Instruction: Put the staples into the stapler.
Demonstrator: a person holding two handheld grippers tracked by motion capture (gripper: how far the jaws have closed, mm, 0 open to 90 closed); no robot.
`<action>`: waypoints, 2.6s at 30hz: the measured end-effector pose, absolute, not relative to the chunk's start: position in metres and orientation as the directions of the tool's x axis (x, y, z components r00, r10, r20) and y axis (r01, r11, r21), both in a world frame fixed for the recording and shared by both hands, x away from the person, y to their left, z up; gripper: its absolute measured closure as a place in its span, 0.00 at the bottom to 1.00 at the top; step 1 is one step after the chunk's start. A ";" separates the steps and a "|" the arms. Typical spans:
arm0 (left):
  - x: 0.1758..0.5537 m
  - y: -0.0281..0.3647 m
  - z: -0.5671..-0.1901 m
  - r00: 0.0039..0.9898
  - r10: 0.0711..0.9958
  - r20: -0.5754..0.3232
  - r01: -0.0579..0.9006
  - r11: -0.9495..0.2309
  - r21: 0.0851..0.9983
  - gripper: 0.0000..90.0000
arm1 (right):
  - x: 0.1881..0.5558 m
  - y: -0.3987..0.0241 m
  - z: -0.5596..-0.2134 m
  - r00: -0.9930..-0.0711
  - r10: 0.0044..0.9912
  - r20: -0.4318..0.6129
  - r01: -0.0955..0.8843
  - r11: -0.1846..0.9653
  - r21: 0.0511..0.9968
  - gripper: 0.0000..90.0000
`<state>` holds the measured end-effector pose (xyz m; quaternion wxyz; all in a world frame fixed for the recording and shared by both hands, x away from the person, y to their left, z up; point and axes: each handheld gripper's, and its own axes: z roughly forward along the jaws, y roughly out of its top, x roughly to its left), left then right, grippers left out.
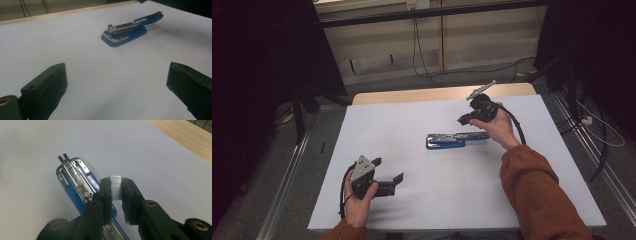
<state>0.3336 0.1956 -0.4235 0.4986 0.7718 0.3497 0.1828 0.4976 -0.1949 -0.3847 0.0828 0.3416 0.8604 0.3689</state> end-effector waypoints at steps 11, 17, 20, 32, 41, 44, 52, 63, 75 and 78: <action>0.334 0.195 -0.424 0.688 0.723 -0.067 0.359 -0.258 0.897 0.04 | 0.494 -0.180 -0.385 -0.807 0.583 0.093 0.474 0.546 0.691 0.88; 0.334 0.196 -0.424 0.689 0.722 -0.068 0.358 -0.257 0.898 0.04 | 0.493 -0.172 -0.388 -0.828 0.553 0.095 0.452 0.558 0.696 0.88; 0.334 0.195 -0.424 0.691 0.720 -0.070 0.361 -0.260 0.895 0.04 | 0.493 -0.168 -0.389 -0.837 0.541 0.082 0.438 0.572 0.694 0.88; 0.335 0.195 -0.425 0.698 0.712 -0.079 0.369 -0.264 0.891 0.04 | 0.492 -0.154 -0.387 -0.860 0.506 0.067 0.403 0.594 0.696 0.88; 0.335 0.195 -0.425 0.697 0.713 -0.078 0.365 -0.260 0.894 0.04 | 0.493 -0.141 -0.387 -0.871 0.486 0.068 0.394 0.611 0.687 0.88; 0.335 0.195 -0.424 0.697 0.713 -0.077 0.367 -0.262 0.893 0.04 | 0.493 -0.138 -0.388 -0.875 0.479 0.067 0.390 0.616 0.685 0.88; 0.335 0.195 -0.425 0.702 0.708 -0.076 0.365 -0.267 0.892 0.05 | 0.493 -0.134 -0.392 -0.884 0.464 0.060 0.375 0.626 0.683 0.88; 0.335 0.195 -0.425 0.696 0.714 -0.076 0.370 -0.266 0.890 0.04 | 0.493 -0.130 -0.392 -0.891 0.451 0.054 0.362 0.632 0.685 0.88; 0.335 0.195 -0.425 0.695 0.715 -0.075 0.367 -0.262 0.893 0.04 | 0.495 -0.123 -0.395 -0.900 0.436 0.023 0.336 0.657 0.675 0.88; 0.335 0.195 -0.424 0.695 0.715 -0.075 0.366 -0.262 0.893 0.04 | 0.496 -0.121 -0.397 -0.904 0.428 0.012 0.327 0.672 0.665 0.88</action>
